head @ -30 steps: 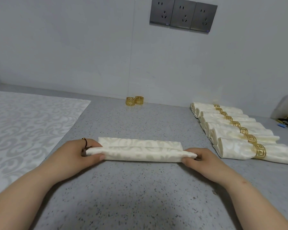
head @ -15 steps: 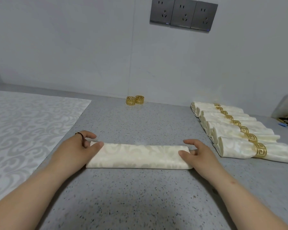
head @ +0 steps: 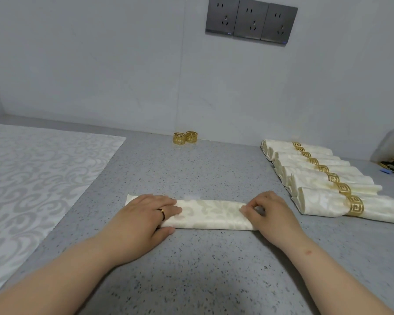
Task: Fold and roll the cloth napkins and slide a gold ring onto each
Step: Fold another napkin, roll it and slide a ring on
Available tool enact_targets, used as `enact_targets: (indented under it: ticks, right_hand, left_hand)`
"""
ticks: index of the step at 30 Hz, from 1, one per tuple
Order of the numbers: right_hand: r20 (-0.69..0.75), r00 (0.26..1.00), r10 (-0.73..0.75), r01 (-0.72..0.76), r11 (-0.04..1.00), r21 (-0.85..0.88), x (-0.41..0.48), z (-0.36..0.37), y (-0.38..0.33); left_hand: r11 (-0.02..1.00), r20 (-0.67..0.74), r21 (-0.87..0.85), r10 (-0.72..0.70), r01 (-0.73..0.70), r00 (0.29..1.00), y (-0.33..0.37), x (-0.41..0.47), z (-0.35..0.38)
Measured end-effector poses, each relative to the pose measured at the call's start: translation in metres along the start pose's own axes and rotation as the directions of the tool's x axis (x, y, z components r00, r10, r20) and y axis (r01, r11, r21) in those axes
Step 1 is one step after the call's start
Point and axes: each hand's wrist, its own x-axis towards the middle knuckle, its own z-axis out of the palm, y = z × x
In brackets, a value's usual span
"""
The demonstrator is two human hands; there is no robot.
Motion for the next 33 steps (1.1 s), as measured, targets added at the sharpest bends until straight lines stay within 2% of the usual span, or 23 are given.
enact_targets:
  ticks: [2,4,6,12,16,19,23,28,33]
  right_hand:
    - [0.043,0.993,-0.114,0.113,0.993,0.039,-0.004,-0.007,0.002]
    - [0.127,0.959,-0.254,0.259,0.966,-0.023,-0.007,-0.013,0.004]
    - [0.170,0.930,-0.326,0.344,0.935,-0.090,-0.008,-0.013,0.003]
    - [0.151,0.918,-0.365,0.387,0.908,-0.159,-0.005,-0.009,-0.002]
    - [0.122,0.940,-0.318,0.330,0.939,-0.093,-0.003,-0.008,-0.002]
    - [0.109,0.973,-0.203,0.194,0.977,0.083,0.001,-0.004,-0.001]
    - [0.106,0.989,-0.101,0.071,0.965,0.253,0.006,0.003,0.001]
    - [0.137,0.989,-0.064,0.030,0.970,0.241,0.007,0.004,0.004]
    - [0.139,0.987,-0.086,0.048,0.966,0.254,0.005,0.003,0.003]
  left_hand:
    - [1.000,-0.013,0.004,-0.011,0.011,1.000,-0.002,0.001,0.001]
    - [1.000,-0.046,0.000,-0.018,0.018,0.999,-0.004,0.001,0.002]
    - [1.000,-0.091,-0.006,-0.013,0.013,0.996,-0.005,0.000,0.004]
    - [0.999,-0.206,0.025,0.047,-0.042,0.977,-0.007,0.003,0.006]
    - [0.999,-0.210,0.017,0.051,-0.049,0.976,-0.007,0.003,0.007]
    - [0.999,-0.207,0.012,0.047,-0.045,0.977,-0.007,0.004,0.007]
    - [0.997,-0.181,-0.042,0.049,-0.057,0.982,-0.007,0.003,0.007]
    - [0.996,-0.033,-0.089,0.014,-0.017,0.999,-0.001,0.003,0.000]
    - [0.996,-0.031,-0.088,0.009,-0.012,0.999,0.016,0.012,-0.003]
